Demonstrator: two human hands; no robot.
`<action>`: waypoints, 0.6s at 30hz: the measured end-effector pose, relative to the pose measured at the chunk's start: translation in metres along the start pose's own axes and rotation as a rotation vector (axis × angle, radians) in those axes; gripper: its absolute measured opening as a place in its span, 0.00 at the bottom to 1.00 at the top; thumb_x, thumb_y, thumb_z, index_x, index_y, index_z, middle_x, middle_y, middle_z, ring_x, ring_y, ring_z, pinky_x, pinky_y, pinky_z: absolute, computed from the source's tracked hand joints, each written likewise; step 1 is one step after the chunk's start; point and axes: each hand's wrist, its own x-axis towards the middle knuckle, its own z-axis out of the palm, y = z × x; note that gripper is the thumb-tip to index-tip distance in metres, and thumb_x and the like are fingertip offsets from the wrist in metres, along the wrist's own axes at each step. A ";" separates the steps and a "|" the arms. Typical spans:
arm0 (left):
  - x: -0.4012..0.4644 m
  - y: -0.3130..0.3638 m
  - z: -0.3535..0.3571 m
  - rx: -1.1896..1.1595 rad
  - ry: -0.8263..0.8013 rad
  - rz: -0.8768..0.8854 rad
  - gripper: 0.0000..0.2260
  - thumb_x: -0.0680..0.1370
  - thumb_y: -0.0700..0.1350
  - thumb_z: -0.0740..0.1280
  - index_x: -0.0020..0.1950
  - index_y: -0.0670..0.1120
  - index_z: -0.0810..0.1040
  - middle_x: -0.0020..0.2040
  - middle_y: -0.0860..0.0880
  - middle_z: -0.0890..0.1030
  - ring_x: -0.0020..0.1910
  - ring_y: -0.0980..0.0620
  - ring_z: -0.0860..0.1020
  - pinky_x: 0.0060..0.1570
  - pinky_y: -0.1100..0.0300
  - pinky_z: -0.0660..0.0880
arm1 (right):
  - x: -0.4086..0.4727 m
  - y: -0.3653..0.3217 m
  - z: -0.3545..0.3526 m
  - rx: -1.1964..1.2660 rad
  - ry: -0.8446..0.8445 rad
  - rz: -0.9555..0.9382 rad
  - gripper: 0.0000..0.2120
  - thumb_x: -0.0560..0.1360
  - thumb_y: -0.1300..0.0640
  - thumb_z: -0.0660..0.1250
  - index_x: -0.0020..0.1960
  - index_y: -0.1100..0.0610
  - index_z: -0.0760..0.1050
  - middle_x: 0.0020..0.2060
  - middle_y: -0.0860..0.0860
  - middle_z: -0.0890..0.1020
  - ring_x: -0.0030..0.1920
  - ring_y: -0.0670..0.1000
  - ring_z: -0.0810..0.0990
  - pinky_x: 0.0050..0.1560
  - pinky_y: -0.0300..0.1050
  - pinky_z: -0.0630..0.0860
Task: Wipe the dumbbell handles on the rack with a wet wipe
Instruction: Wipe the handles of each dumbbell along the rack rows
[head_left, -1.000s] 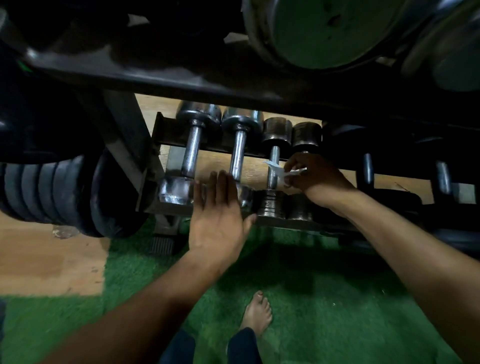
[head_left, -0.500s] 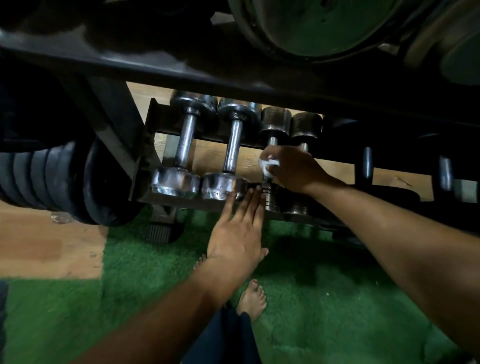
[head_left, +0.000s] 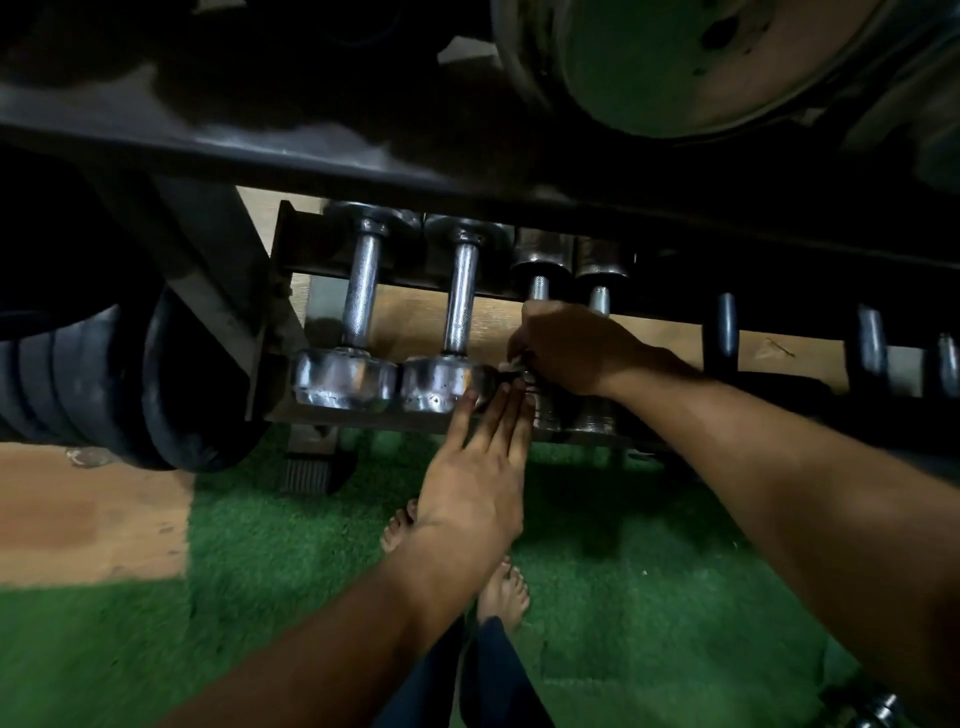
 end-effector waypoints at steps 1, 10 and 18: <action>0.000 0.000 0.000 -0.002 -0.006 0.002 0.43 0.84 0.58 0.55 0.76 0.38 0.25 0.75 0.38 0.23 0.75 0.42 0.24 0.64 0.39 0.18 | 0.001 0.001 -0.002 -0.002 0.023 0.026 0.14 0.77 0.52 0.59 0.54 0.54 0.82 0.47 0.50 0.73 0.55 0.58 0.79 0.46 0.46 0.70; -0.001 -0.001 0.000 -0.032 0.021 0.015 0.43 0.84 0.60 0.53 0.75 0.37 0.24 0.76 0.37 0.23 0.76 0.42 0.24 0.64 0.39 0.19 | -0.005 -0.006 0.002 -0.318 0.259 0.075 0.22 0.79 0.62 0.50 0.69 0.59 0.73 0.67 0.56 0.72 0.60 0.60 0.78 0.52 0.56 0.78; -0.002 0.005 0.004 -0.055 0.061 -0.020 0.44 0.83 0.61 0.54 0.77 0.37 0.26 0.78 0.37 0.26 0.78 0.42 0.27 0.69 0.38 0.21 | 0.009 0.016 0.008 -0.562 0.292 -0.148 0.12 0.78 0.67 0.58 0.52 0.63 0.80 0.51 0.57 0.79 0.48 0.57 0.79 0.45 0.50 0.78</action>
